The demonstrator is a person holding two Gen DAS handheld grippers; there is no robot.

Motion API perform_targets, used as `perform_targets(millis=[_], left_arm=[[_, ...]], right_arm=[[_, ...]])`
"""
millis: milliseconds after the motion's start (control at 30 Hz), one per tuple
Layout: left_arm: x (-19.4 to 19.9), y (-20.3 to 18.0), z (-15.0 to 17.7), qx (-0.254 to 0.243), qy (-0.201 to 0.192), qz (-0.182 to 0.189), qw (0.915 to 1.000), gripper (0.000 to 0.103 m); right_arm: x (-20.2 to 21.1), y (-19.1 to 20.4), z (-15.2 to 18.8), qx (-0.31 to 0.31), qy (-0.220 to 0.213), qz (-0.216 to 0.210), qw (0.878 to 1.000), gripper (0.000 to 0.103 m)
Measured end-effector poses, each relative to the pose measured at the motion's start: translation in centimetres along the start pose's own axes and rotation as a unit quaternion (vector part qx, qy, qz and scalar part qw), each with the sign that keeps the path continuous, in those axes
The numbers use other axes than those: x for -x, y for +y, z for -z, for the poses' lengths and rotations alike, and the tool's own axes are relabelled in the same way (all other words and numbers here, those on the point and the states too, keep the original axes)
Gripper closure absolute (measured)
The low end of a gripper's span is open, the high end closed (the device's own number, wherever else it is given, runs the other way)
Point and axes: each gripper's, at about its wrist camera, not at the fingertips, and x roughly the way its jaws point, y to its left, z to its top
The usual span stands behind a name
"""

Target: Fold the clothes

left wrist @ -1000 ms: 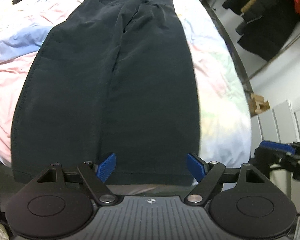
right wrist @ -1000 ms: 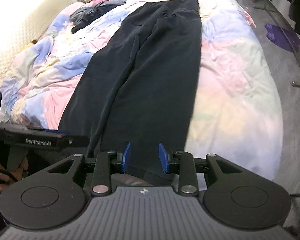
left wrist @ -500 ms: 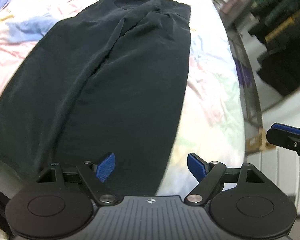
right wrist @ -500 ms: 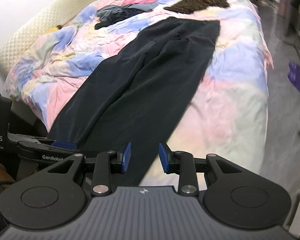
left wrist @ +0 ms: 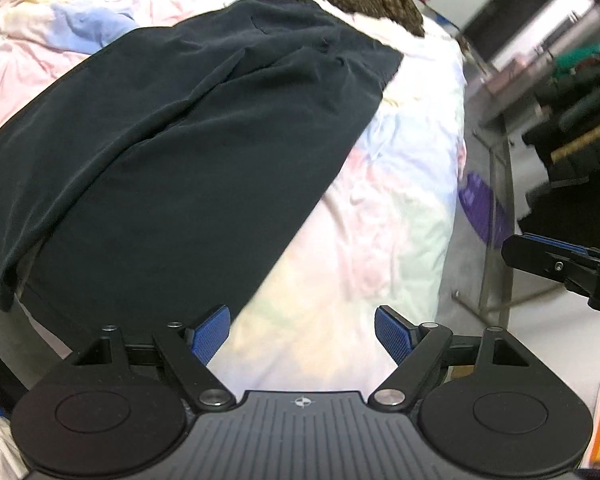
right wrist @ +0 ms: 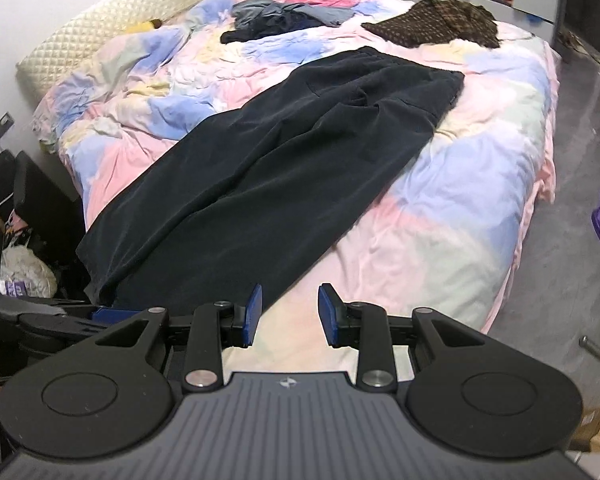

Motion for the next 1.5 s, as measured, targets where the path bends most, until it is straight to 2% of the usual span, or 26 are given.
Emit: perform_targets(millis=[267,400,667,800,933,1133,1267,1400,1500], left_arm=[[0.0,-4.6,0.6,0.063,-0.038,-0.039,0.9965,0.022],[-1.3,-7.1,0.0,0.106,-0.065,-0.067,0.9899,0.022],[-2.1,-13.8,-0.2,0.209,-0.113,-0.106,0.9656,0.022],[-2.4,-16.8,0.1,0.231,-0.125,-0.121,0.9574,0.022],[-3.3,-18.3,0.0,0.263,-0.128,-0.134,0.9467,0.022],[-5.4,-18.4,-1.4,0.314,-0.141,-0.148,0.9271,0.022],[-7.4,-17.7,-3.4,0.345,-0.156,-0.147,0.9138,0.022],[-9.0,-17.1,-6.0,0.380,-0.162,-0.143,0.8993,0.022],[-10.2,-16.6,-7.8,0.397,-0.156,-0.147,0.8923,0.022]], right_arm=[[0.2,-4.6,-3.2,0.073,0.001,-0.029,0.997,0.070],[0.0,-7.7,-4.9,0.118,0.004,-0.057,0.991,0.069],[0.2,-13.5,-8.5,0.204,0.014,-0.114,0.972,0.069],[-0.9,-14.9,-9.5,0.255,0.029,-0.132,0.957,0.070],[-2.4,-16.0,-11.7,0.274,0.034,-0.147,0.950,0.070],[-4.8,-17.5,-15.2,0.292,0.037,-0.167,0.941,0.070],[-7.0,-18.6,-17.9,0.324,0.033,-0.175,0.929,0.070],[-9.1,-20.0,-21.0,0.326,0.044,-0.174,0.928,0.070],[-10.9,-21.3,-23.2,0.320,0.060,-0.176,0.929,0.071]])
